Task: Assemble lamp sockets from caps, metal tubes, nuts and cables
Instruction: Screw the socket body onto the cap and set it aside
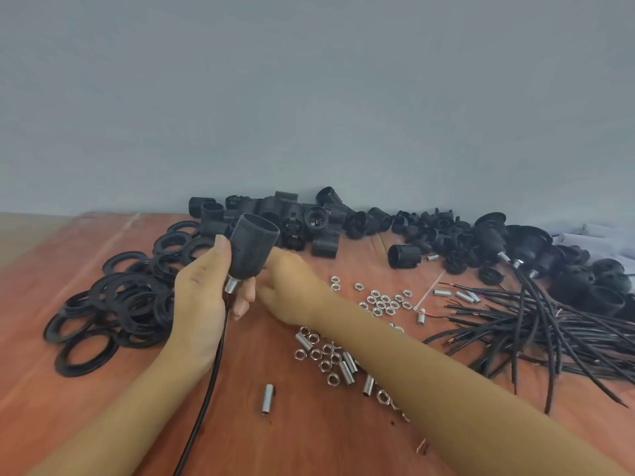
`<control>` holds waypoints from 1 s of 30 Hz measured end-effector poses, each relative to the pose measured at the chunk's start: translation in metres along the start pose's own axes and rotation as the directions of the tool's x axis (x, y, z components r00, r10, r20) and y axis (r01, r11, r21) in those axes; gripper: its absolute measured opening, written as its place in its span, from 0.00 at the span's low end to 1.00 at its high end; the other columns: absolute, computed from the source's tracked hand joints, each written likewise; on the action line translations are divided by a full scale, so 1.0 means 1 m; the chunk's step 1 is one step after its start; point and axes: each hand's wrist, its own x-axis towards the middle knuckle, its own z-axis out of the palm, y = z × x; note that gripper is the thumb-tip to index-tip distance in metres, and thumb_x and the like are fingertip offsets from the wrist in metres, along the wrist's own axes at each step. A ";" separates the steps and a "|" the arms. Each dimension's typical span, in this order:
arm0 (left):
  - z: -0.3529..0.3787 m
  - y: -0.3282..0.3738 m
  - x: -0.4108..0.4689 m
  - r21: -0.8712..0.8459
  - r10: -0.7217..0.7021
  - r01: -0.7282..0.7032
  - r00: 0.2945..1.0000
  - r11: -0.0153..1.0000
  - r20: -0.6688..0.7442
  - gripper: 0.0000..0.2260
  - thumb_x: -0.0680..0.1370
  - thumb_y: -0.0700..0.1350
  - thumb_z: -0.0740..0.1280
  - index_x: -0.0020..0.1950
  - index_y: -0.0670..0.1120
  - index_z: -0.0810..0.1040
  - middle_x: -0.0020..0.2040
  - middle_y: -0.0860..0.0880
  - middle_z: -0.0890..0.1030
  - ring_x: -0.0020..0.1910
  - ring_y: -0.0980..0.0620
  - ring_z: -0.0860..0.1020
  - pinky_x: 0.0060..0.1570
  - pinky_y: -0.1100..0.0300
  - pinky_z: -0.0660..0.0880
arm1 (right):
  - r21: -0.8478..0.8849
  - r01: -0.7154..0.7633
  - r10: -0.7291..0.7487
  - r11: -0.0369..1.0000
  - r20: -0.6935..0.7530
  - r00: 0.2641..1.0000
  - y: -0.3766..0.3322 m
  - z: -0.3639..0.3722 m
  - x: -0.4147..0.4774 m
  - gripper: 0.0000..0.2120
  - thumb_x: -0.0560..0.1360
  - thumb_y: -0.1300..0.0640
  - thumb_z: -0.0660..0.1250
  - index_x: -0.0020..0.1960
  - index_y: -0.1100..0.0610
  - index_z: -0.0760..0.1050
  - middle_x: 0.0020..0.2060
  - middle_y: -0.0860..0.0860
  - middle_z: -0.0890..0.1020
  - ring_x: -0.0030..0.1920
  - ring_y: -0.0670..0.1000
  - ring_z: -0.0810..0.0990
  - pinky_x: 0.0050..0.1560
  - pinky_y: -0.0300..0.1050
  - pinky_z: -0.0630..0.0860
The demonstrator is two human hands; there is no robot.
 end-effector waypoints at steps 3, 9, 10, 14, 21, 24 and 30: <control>0.002 -0.001 -0.002 0.061 -0.004 0.003 1.000 0.998 0.015 0.26 0.79 0.60 0.57 0.34 0.40 0.76 0.24 0.45 0.73 0.20 0.51 0.65 0.22 0.64 0.64 | 0.114 -0.150 0.165 0.982 -0.139 0.976 0.010 -0.019 -0.018 0.07 0.79 0.51 0.65 0.50 0.54 0.77 0.48 0.48 0.81 0.51 0.46 0.79 0.52 0.43 0.76; 0.011 -0.002 -0.010 0.169 -0.064 0.047 0.993 0.985 0.100 0.17 0.76 0.57 0.59 0.33 0.52 0.80 0.26 0.45 0.75 0.21 0.53 0.67 0.21 0.65 0.64 | 0.530 -0.253 0.410 0.809 -0.202 0.889 0.021 -0.051 -0.076 0.13 0.79 0.48 0.65 0.42 0.56 0.73 0.37 0.61 0.80 0.33 0.48 0.76 0.33 0.35 0.74; 0.014 -0.003 -0.012 0.167 -0.077 0.055 0.989 0.985 0.127 0.16 0.75 0.57 0.60 0.34 0.53 0.81 0.26 0.45 0.75 0.21 0.52 0.67 0.21 0.65 0.64 | 0.573 -0.242 0.420 0.783 -0.200 0.885 0.020 -0.051 -0.083 0.14 0.78 0.47 0.65 0.41 0.57 0.73 0.38 0.64 0.80 0.33 0.49 0.76 0.33 0.36 0.74; 0.021 -0.002 -0.017 0.197 -0.118 0.078 0.973 0.977 0.199 0.12 0.73 0.57 0.62 0.38 0.54 0.82 0.25 0.46 0.76 0.21 0.53 0.69 0.21 0.67 0.65 | 0.714 -0.192 0.445 0.674 -0.185 0.876 0.019 -0.051 -0.094 0.22 0.73 0.38 0.65 0.44 0.58 0.74 0.37 0.58 0.81 0.35 0.50 0.77 0.36 0.42 0.75; 0.019 -0.008 -0.021 0.313 -0.113 0.032 0.963 0.949 0.246 0.12 0.73 0.56 0.69 0.49 0.49 0.82 0.26 0.47 0.79 0.21 0.56 0.73 0.24 0.70 0.68 | 0.806 -0.157 0.397 0.572 -0.104 0.912 0.023 -0.050 -0.102 0.16 0.78 0.44 0.58 0.58 0.46 0.81 0.51 0.48 0.83 0.47 0.50 0.80 0.41 0.46 0.76; 0.018 -0.011 -0.022 0.374 -0.094 -0.010 0.961 0.927 0.261 0.12 0.72 0.60 0.71 0.49 0.55 0.81 0.27 0.45 0.79 0.22 0.57 0.74 0.26 0.68 0.69 | 0.706 -0.172 0.341 0.687 -0.104 0.934 0.018 -0.049 -0.104 0.17 0.80 0.45 0.58 0.61 0.47 0.80 0.53 0.49 0.84 0.53 0.50 0.81 0.49 0.44 0.77; 0.017 -0.010 -0.021 0.375 -0.140 0.029 0.952 0.926 0.273 0.13 0.69 0.63 0.65 0.45 0.59 0.83 0.26 0.46 0.79 0.22 0.56 0.75 0.26 0.69 0.70 | 0.658 -0.204 0.295 0.725 -0.029 0.955 0.022 -0.068 -0.109 0.18 0.72 0.55 0.68 0.62 0.54 0.78 0.51 0.47 0.86 0.50 0.43 0.83 0.49 0.36 0.76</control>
